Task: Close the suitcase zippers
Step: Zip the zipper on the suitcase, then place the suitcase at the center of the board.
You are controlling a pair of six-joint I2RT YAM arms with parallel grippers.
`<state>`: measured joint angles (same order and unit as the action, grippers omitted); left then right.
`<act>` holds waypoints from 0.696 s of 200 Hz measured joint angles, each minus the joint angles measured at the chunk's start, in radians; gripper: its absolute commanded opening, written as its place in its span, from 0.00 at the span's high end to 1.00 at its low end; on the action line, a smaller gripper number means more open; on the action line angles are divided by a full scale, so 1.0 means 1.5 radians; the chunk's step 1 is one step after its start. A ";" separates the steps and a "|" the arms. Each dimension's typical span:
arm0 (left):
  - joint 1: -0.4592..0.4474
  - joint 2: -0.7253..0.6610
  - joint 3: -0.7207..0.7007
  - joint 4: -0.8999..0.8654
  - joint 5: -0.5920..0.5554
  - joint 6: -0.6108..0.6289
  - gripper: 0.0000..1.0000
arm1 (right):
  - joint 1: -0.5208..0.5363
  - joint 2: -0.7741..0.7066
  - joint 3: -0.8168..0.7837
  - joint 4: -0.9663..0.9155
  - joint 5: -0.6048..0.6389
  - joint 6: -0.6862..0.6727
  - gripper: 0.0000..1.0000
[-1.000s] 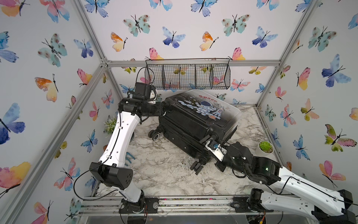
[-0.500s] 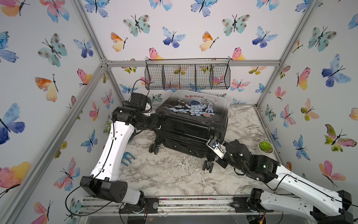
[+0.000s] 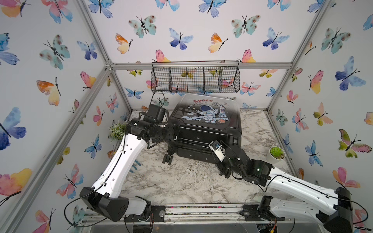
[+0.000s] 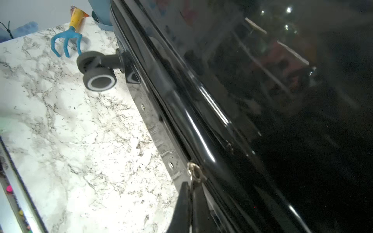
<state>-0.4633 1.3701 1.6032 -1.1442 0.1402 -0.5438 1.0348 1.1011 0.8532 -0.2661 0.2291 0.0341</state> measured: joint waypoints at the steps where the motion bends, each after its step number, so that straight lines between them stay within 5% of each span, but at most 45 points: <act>1: 0.000 0.000 0.000 0.000 0.000 0.000 1.00 | 0.000 0.001 0.000 0.001 0.000 0.001 0.99; 66: -0.069 0.001 -0.050 0.006 -0.005 -0.071 1.00 | 0.004 0.058 -0.015 0.025 -0.017 0.035 0.99; 105: -0.168 0.009 -0.069 0.054 0.093 -0.129 1.00 | 0.014 0.111 -0.016 0.150 -0.112 0.043 0.99; 139: -0.177 0.009 -0.075 0.089 0.123 -0.168 1.00 | 0.015 0.117 -0.019 0.194 -0.129 0.068 0.99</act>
<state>-0.7284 1.3842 1.4910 -1.0103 0.3252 -0.7959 1.0573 1.2762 0.8249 0.0246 0.0349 0.1356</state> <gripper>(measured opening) 0.466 0.051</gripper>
